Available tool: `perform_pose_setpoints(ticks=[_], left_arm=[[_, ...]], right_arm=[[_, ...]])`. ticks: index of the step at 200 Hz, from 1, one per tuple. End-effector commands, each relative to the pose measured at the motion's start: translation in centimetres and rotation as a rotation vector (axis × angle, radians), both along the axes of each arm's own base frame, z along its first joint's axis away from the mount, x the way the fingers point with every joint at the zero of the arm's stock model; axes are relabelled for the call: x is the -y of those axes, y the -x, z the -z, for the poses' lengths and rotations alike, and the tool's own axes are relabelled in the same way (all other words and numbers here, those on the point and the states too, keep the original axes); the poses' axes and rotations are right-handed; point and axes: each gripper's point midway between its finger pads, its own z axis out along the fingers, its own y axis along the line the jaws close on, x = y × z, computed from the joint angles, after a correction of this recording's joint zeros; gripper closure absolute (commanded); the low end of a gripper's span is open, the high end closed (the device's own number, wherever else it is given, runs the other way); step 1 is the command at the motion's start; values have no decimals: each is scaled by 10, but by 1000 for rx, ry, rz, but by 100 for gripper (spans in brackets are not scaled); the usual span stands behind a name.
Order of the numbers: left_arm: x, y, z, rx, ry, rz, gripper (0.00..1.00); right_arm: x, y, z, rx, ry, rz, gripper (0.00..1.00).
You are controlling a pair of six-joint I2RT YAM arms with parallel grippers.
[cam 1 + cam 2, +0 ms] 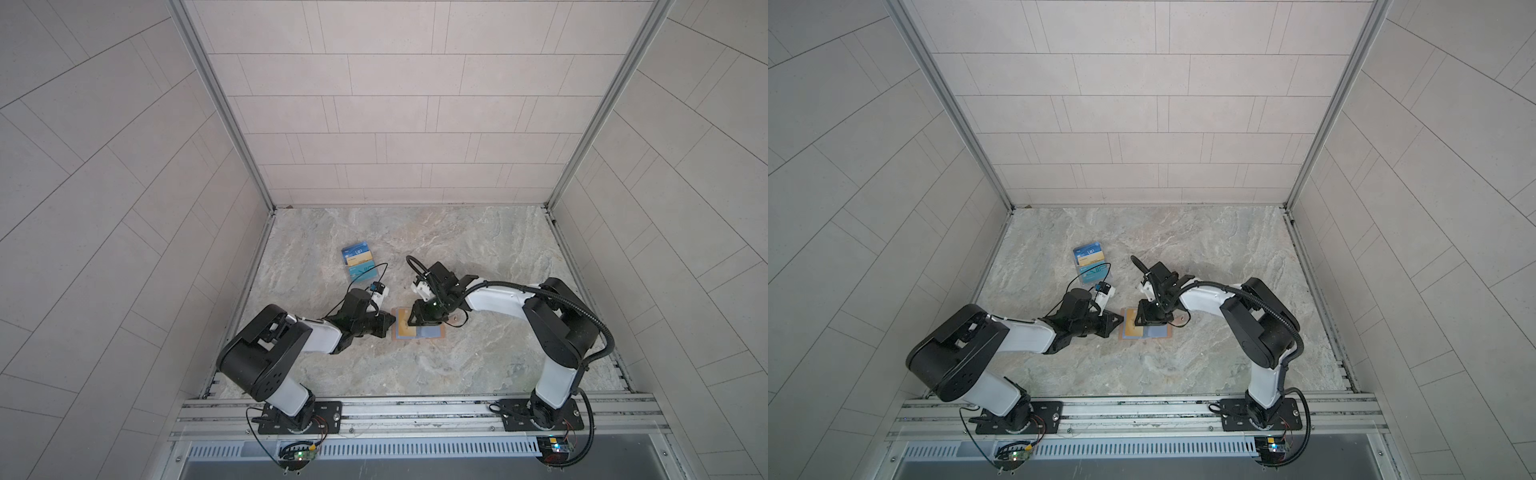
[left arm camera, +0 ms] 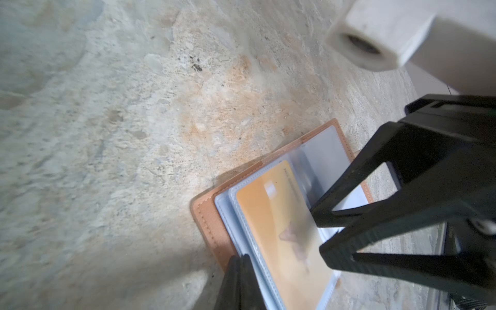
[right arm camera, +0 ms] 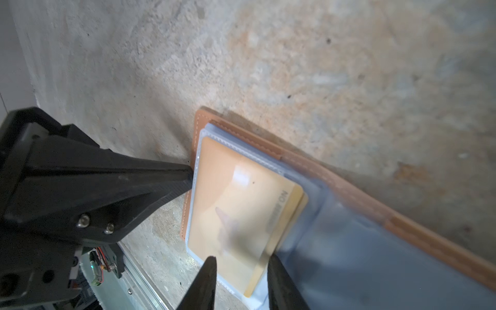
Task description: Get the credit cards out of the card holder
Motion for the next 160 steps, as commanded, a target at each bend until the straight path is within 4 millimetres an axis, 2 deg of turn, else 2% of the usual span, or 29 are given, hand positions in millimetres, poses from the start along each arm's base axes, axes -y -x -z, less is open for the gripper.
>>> perform_pose_setpoints(ticks=[1,44,101,132,160], left_arm=[[-5,21,11,-70,-9,17,100],[-2,32,5,-76,26,58,100],[0,30,10,-83,13,71,100],[-5,24,3,-55,9,23,100],[-4,21,-11,-23,29,17,100]], right_arm=[[2,1,12,-56,-12,59,64],[0,-3,9,-86,-50,86,64],[-6,1,6,-109,-90,66,64],[3,1,2,-67,-49,70,65],[13,-1,-1,-22,-4,74,64]])
